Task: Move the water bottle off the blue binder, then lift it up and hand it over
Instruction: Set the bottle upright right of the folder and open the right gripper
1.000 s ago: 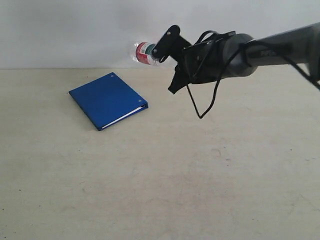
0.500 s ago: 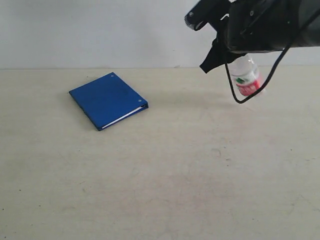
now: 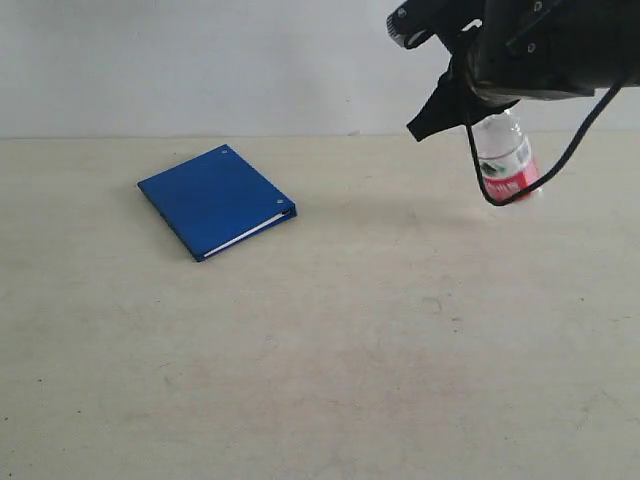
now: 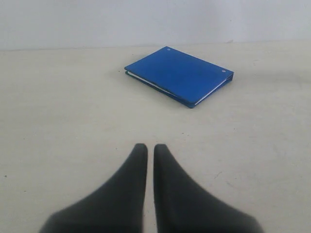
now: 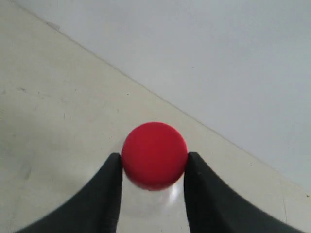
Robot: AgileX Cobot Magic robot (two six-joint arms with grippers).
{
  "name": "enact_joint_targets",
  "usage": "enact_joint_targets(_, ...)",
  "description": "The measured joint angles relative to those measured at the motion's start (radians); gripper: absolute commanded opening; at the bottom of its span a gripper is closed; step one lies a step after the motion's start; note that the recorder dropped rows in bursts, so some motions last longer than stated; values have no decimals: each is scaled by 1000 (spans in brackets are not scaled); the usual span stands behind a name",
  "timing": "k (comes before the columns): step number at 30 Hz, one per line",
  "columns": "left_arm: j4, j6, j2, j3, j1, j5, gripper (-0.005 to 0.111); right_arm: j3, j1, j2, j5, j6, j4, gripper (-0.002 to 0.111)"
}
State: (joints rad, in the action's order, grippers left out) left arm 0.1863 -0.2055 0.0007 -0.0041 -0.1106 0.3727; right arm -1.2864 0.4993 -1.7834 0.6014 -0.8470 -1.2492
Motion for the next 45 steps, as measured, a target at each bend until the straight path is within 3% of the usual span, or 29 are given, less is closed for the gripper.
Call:
enact_joint_targets(5, 0, 0, 0, 0, 0, 0, 4, 0, -52, 0, -88, -286, -180, 0)
enact_joint_targets(12, 0, 0, 0, 0, 0, 0, 4, 0, -230, 0, -357, -582, -314, 0)
enact_joint_targets(19, 0, 0, 0, 0, 0, 0, 4, 23, -354, 0, -593, -612, -332, 0)
enact_joint_targets(27, 0, 0, 0, 0, 0, 0, 4, 32, -386, 0, -632, -593, -339, 1)
enact_joint_targets(33, 0, 0, 0, 0, 0, 0, 4, 32, -387, 0, -675, -591, -351, 34)
enact_joint_targets(35, 0, 0, 0, 0, 0, 0, 4, 32, -387, 0, -684, -591, -353, 41)
enact_joint_targets(45, 0, 0, 0, 0, 0, 0, 4, 32, -387, 1, -688, -589, -354, 42)
